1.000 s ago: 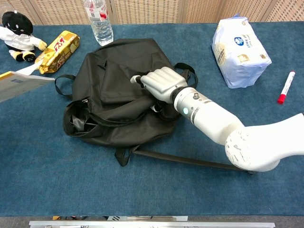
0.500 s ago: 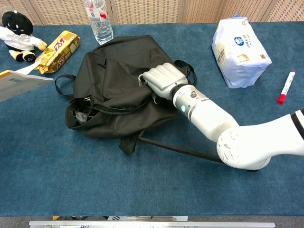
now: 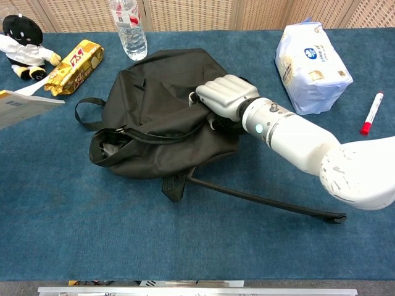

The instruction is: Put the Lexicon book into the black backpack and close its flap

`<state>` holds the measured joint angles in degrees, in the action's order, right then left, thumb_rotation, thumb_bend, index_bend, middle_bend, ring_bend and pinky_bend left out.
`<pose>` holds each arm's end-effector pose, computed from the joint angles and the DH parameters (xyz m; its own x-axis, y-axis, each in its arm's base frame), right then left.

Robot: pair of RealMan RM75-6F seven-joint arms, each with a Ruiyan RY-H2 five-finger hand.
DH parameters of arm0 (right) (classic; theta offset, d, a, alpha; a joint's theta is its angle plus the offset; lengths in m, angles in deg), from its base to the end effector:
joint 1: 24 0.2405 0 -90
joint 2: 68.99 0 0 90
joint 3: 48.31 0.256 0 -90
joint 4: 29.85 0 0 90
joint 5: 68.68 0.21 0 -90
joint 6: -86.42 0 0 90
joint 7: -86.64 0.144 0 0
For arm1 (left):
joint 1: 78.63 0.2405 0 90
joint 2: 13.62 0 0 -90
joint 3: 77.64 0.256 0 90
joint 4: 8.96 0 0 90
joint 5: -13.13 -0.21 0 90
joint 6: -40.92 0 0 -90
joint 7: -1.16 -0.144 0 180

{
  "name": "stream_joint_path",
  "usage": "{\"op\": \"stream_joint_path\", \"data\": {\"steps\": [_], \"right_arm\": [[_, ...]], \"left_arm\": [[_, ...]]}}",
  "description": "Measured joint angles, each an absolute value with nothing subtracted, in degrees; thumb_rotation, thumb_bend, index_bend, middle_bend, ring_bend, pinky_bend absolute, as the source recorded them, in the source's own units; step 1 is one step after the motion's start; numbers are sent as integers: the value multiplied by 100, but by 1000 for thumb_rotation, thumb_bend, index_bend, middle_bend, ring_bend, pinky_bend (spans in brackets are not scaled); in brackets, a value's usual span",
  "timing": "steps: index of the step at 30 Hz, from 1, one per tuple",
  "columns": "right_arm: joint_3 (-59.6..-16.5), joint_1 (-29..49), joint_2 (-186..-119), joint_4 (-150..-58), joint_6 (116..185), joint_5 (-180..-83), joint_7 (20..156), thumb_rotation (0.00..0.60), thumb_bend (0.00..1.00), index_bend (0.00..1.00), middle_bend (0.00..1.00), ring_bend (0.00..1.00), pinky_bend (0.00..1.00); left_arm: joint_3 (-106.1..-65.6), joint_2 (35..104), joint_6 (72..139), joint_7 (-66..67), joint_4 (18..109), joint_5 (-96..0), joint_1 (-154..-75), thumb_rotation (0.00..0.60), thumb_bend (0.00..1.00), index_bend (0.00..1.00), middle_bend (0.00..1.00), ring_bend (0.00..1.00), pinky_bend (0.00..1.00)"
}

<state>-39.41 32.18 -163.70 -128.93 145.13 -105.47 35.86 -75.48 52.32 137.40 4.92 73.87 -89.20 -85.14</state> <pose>-0.0595 -0.3022 -0.0657 0.6295 -0.3536 0.6919 -0.7522 -0.5007 0.4284 -0.2932 0.1666 0.1587 0.4304 -0.1080 0.8961 0.8386 -0.3194 -0.4413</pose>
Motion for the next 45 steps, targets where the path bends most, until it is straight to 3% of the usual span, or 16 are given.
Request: {"op": "stream_joint_path", "data": {"steps": [6,14,16,19,23,30,45], "right_arm": [[-3917,3184,-16160,-13112,14567,-10790,3887,600,891,357,413,323,544],[-3895,3165,-15914,-13267,14512,-11005,4243,600,836,274,411,324,546],[-3893,3161,-15920,-13227,14562,-11051,4298,600,856,318,434,363,595],[-3863,3156,-15955,-13159,14643,-11091,4350,600,911,461,503,471,724],[-3732,3130,-16090,-12996,14924,-11339,4516,600,983,535,555,545,813],[-3295,3134,-16468,-12780,15379,-11456,4726,600,1000,583,595,597,864],[-2623,3422,-17261,-12444,16014,-11236,4477,600,1000,587,602,621,886]], "left_arm": [[-7550,5239,13751,491,7378,-8935,-8509,600,318,692,615,471,439],[-7565,5244,13703,491,7381,-8910,-8525,600,317,691,613,471,438],[-7570,5241,13709,487,7385,-8917,-8527,600,317,691,613,471,438],[-7581,5232,13716,489,7386,-8907,-8526,600,318,691,613,470,438],[-7618,5210,13711,512,7365,-8886,-8551,600,317,692,613,471,438],[-7660,5131,13797,593,7338,-8942,-8583,600,317,691,614,471,438],[-7704,4877,14040,1058,7465,-9244,-8711,600,317,691,616,471,438]]}}
